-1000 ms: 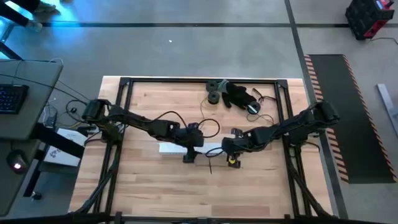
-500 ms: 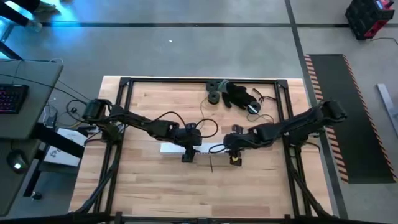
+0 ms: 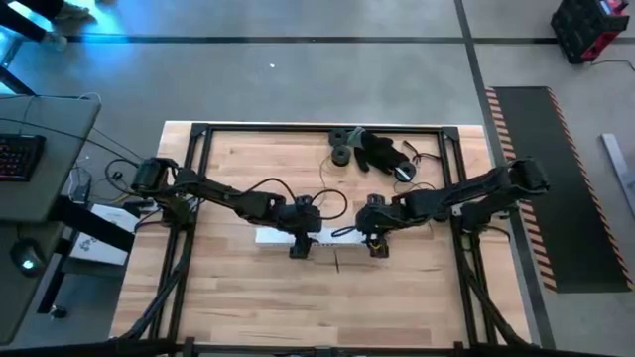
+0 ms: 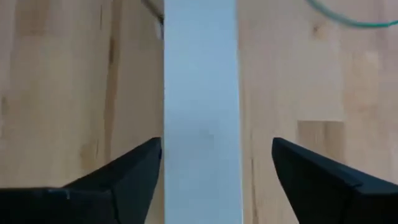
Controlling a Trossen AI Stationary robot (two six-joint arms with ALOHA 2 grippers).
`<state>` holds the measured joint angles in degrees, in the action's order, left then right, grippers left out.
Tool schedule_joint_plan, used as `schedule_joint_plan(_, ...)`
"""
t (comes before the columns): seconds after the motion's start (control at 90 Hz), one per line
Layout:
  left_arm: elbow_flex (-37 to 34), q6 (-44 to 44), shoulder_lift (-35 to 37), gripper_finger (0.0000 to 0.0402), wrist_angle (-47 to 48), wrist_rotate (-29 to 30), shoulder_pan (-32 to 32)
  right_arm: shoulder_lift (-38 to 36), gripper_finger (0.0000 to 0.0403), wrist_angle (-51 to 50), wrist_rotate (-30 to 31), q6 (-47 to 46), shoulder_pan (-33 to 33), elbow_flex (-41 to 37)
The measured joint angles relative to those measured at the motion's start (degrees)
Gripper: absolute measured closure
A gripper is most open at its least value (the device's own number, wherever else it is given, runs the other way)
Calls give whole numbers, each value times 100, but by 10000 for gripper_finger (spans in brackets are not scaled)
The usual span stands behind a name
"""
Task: Ziptie cables
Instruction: Close the white cable duct
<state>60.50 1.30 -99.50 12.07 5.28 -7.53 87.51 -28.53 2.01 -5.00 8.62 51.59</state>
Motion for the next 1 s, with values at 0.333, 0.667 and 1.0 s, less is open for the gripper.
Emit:
schedule_joint_plan(0.333, -1, 17, 1, 182, -84, 2, 0, 652, 105, 240, -100, 376, -50, 0)
schedule_joint_plan(0.667, -3, 13, 2, 182, -96, 17, 0, 657, 195, 291, -248, 360, -50, 9)
schedule_joint_plan(1.0, -5, 99, 466, 182, 330, 736, -151, 657, 50, 246, -231, -48, -87, 77)
